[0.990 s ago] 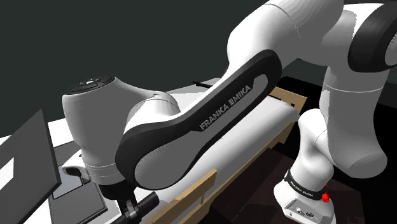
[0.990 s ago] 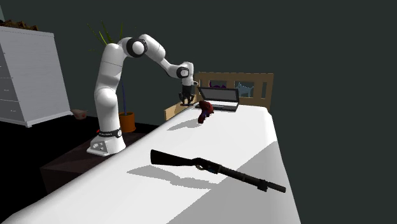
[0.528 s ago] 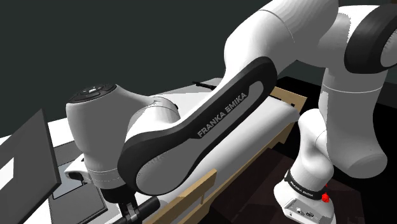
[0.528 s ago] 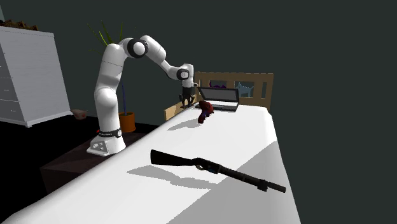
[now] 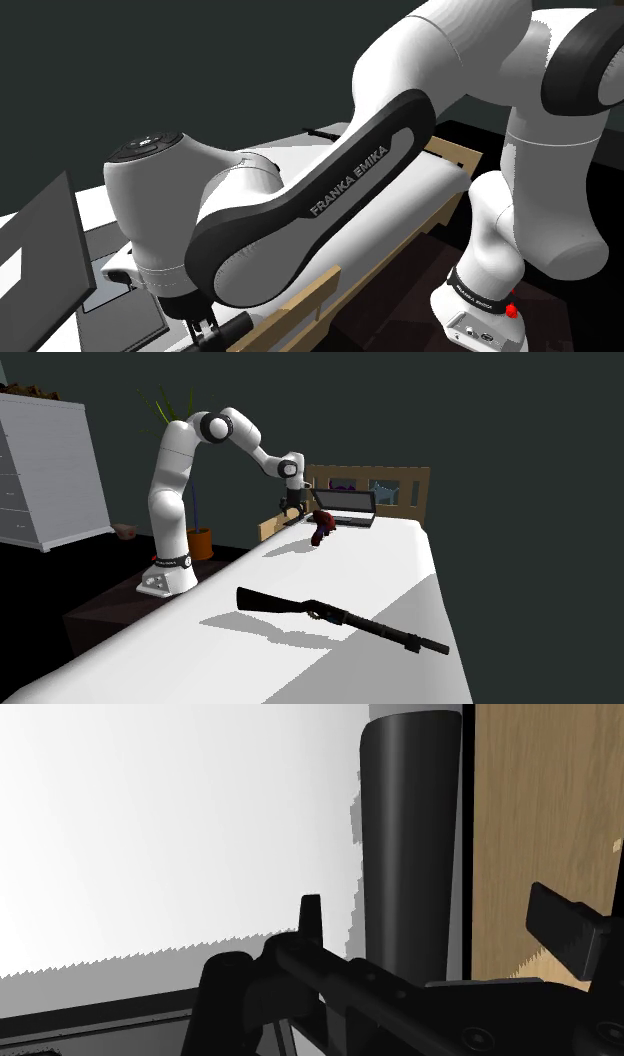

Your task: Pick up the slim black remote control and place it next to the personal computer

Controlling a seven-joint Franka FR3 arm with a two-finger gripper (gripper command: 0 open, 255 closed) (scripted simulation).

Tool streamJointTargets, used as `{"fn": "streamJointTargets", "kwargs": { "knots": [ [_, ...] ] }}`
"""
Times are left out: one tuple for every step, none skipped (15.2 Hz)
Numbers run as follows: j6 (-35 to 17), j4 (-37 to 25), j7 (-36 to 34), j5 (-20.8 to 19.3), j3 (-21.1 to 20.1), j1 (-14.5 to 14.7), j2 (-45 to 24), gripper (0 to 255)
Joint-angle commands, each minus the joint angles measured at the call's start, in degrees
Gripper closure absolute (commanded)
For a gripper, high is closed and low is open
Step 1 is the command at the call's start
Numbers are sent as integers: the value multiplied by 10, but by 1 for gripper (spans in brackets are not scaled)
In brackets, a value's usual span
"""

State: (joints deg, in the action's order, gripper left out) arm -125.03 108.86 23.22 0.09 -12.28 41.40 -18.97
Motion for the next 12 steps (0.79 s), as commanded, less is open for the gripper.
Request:
{"fn": "streamJointTargets", "kwargs": {
  "knots": [
    [17,-8,1,2,-1,-1,9,0],
    [34,-17,3,4,-1,-3,17,0],
    [51,-26,4,5,-1,-4,25,0],
    [65,-35,4,6,-1,-4,30,0],
    [65,-35,4,6,-1,-4,30,0],
    [65,-34,4,6,-1,-4,30,0],
    [65,-35,4,6,-1,-4,30,0],
    [65,-35,4,6,-1,-4,30,0],
    [65,-35,4,6,-1,-4,30,0],
    [65,-35,4,6,-1,-4,30,0],
    [65,-35,4,6,-1,-4,30,0],
    [65,-35,4,6,-1,-4,30,0]
  ]
}}
